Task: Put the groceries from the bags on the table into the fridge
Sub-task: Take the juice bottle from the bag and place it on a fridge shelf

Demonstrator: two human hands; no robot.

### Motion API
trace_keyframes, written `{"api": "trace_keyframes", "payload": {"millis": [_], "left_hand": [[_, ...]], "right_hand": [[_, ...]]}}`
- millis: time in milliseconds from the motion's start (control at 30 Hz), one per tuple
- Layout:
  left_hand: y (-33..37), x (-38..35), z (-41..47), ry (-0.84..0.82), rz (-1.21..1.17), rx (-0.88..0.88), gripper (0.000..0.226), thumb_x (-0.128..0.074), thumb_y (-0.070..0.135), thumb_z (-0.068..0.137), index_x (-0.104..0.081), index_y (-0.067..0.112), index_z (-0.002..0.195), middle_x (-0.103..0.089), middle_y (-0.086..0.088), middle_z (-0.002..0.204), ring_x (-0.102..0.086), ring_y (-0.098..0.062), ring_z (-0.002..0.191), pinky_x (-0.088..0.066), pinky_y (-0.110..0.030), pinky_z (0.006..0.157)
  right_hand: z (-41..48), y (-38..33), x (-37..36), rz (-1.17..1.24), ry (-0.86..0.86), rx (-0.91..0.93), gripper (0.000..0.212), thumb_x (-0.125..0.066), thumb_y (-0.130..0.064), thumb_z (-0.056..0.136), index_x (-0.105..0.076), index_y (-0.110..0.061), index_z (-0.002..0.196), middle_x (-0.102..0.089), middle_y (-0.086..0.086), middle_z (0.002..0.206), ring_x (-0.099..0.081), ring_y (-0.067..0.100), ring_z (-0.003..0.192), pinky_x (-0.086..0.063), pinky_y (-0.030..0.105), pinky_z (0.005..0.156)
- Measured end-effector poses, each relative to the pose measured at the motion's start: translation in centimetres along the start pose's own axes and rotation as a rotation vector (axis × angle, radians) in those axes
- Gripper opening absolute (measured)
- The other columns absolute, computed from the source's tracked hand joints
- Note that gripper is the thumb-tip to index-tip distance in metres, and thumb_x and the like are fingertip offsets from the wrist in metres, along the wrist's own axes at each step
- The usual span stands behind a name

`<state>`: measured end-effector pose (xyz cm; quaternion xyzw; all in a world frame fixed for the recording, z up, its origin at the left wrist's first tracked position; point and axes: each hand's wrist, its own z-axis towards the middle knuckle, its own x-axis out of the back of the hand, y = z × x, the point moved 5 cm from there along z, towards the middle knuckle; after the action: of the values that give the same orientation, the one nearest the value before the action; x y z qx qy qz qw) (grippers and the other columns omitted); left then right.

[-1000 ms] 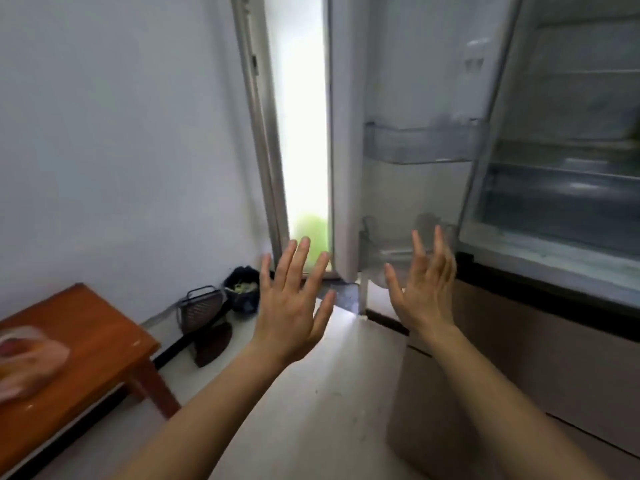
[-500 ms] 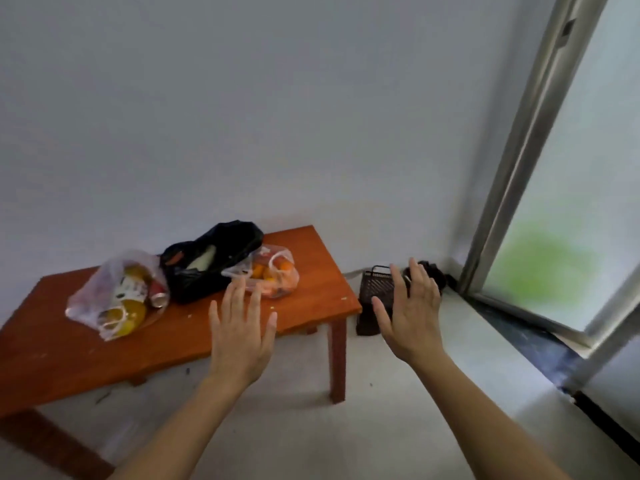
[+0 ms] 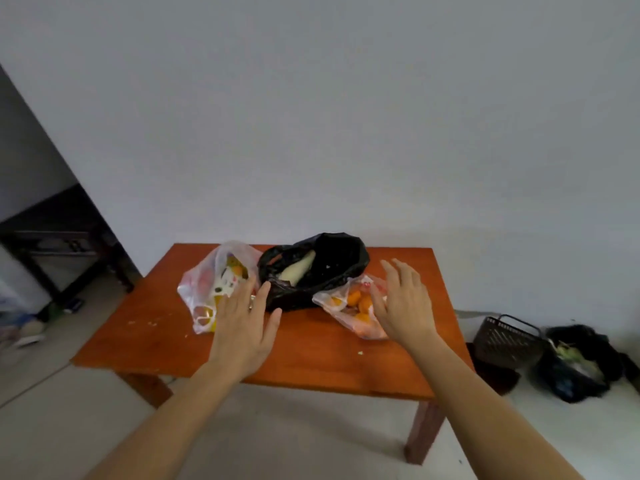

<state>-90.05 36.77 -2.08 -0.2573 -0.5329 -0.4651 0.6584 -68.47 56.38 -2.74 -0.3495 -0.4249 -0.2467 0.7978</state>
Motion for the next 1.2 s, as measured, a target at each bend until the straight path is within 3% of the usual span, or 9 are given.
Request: {"api": "trace_keyframes", "payload": {"millis": [167, 300, 467, 633, 733, 800, 933, 1067, 1200], "left_hand": [[-6.4, -3.8, 2.9, -0.069, -0.035, 0.095, 0.054, -0.024, 0.052, 0.1, -0.046, 0.02, 0.139, -0.047, -0.006, 0.145, -0.044, -0.025, 0.133, -0.038, -0.048, 0.111], [-11.5, -8.4, 6.6, -0.171, -0.132, 0.134, 0.044, -0.032, 0.045, 0.103, -0.047, 0.022, 0.137, -0.052, 0.001, 0.137, -0.05, -0.014, 0.121, -0.044, -0.036, 0.104], [-17.8, -13.6, 11.0, -0.306, -0.281, 0.156, 0.036, -0.035, 0.04, 0.104, -0.05, 0.022, 0.132, -0.051, 0.005, 0.128, -0.052, -0.003, 0.098, -0.041, -0.016, 0.075], [-25.4, -18.1, 13.3, -0.45, -0.346, 0.223, 0.035, -0.035, 0.043, 0.103, -0.05, 0.026, 0.13, -0.047, 0.006, 0.135, -0.058, -0.012, 0.102, -0.051, -0.034, 0.091], [-30.1, -20.0, 14.0, -0.476, -0.413, 0.345, 0.03, -0.043, 0.037, 0.102, -0.053, 0.022, 0.125, -0.047, 0.0, 0.138, -0.063, -0.016, 0.095, -0.049, -0.023, 0.07], [-32.9, -21.2, 13.7, -0.482, -0.451, 0.468, 0.03, -0.045, 0.036, 0.101, -0.054, 0.022, 0.126, -0.053, -0.001, 0.131, -0.066, -0.017, 0.09, -0.051, -0.028, 0.069], [-36.4, -23.1, 12.4, -0.518, -0.522, 0.602, 0.016, -0.043, 0.029, 0.103, -0.058, 0.022, 0.105, -0.066, 0.002, 0.094, -0.066, -0.013, 0.068, -0.054, -0.033, 0.056], [-38.0, -24.5, 11.1, -0.585, -0.694, 0.742, 0.019, -0.04, 0.039, 0.105, -0.051, 0.028, 0.116, -0.066, 0.005, 0.097, -0.069, -0.014, 0.08, -0.056, -0.033, 0.067], [-39.5, -26.9, 9.3, -0.694, -0.743, 0.879, 0.027, -0.043, 0.019, 0.102, -0.052, 0.027, 0.127, -0.067, 0.002, 0.1, -0.068, -0.013, 0.077, -0.053, -0.027, 0.06]], "right_hand": [[4.9, -4.0, -7.4, -0.014, -0.181, 0.127, 0.05, -0.044, -0.043, 0.101, -0.049, -0.016, 0.144, -0.054, 0.005, 0.141, -0.049, 0.024, 0.131, -0.051, 0.036, 0.095], [8.3, -6.8, -12.7, -0.013, -0.278, 0.149, 0.045, -0.043, -0.041, 0.103, -0.048, -0.02, 0.142, -0.056, 0.001, 0.135, -0.053, 0.021, 0.124, -0.053, 0.033, 0.085], [13.0, -10.7, -19.4, 0.015, -0.368, 0.085, 0.038, -0.044, -0.04, 0.103, -0.053, -0.026, 0.136, -0.06, -0.004, 0.124, -0.061, 0.017, 0.109, -0.056, 0.033, 0.078], [15.9, -16.4, -27.4, 0.05, -0.555, 0.056, 0.033, -0.049, -0.038, 0.101, -0.059, -0.027, 0.13, -0.063, -0.004, 0.121, -0.064, 0.018, 0.107, -0.055, 0.035, 0.085], [16.3, -20.1, -32.2, 0.035, -0.705, 0.118, 0.033, -0.048, -0.036, 0.1, -0.057, -0.029, 0.131, -0.062, -0.003, 0.124, -0.064, 0.02, 0.108, -0.054, 0.038, 0.088], [16.1, -22.5, -35.0, -0.007, -0.805, 0.199, 0.035, -0.047, -0.033, 0.1, -0.054, -0.028, 0.134, -0.057, -0.002, 0.129, -0.061, 0.021, 0.113, -0.054, 0.04, 0.091], [15.5, -26.3, -39.7, -0.045, -0.843, 0.414, 0.05, -0.051, -0.028, 0.098, -0.041, -0.025, 0.147, -0.042, 0.001, 0.147, -0.042, 0.023, 0.136, -0.044, 0.042, 0.108], [14.3, -28.4, -43.6, -0.177, -0.866, 0.689, 0.081, -0.069, -0.016, 0.086, -0.026, -0.025, 0.154, -0.018, 0.012, 0.162, -0.016, 0.034, 0.151, -0.024, 0.053, 0.121], [13.8, -29.4, -46.2, -0.343, -0.825, 0.868, 0.105, -0.067, -0.002, 0.083, 0.001, -0.03, 0.159, 0.02, 0.014, 0.164, 0.022, 0.041, 0.149, 0.008, 0.063, 0.12]]}}
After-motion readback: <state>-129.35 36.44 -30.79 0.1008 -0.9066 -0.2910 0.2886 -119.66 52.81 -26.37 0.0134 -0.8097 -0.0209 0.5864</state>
